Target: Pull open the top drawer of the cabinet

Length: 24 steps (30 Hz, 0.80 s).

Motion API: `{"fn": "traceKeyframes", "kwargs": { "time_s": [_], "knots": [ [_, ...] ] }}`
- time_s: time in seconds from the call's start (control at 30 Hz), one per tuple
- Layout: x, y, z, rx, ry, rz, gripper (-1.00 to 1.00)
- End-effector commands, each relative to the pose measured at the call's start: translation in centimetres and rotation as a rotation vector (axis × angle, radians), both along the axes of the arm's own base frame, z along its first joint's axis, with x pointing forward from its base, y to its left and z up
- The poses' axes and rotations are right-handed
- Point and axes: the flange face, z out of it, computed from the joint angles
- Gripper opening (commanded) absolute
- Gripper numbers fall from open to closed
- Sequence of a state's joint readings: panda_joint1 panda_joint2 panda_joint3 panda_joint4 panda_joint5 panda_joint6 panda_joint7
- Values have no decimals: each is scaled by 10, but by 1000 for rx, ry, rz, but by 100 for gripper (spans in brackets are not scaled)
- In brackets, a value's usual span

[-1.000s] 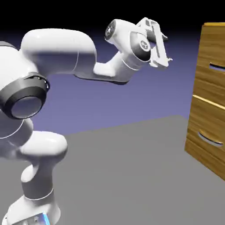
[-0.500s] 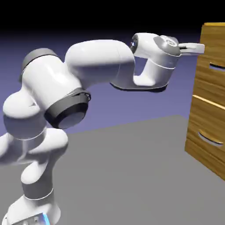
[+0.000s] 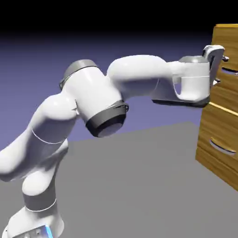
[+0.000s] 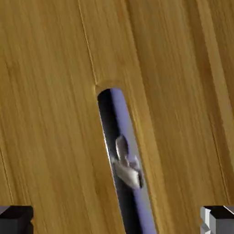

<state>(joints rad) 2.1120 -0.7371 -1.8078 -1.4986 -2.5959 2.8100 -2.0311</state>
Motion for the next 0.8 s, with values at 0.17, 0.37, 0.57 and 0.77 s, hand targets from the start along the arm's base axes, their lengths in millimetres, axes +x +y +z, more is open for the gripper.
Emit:
{"fn": "traceKeyframes", "kwargs": {
  "time_s": [0.17,0.37,0.57,0.77],
  "knots": [
    [35,-1,3,4,-2,0,0],
    [44,0,0,0,0,0,-100],
    [3,0,0,0,0,0,-100],
    [-44,0,0,0,0,0,-100]
  ]
}}
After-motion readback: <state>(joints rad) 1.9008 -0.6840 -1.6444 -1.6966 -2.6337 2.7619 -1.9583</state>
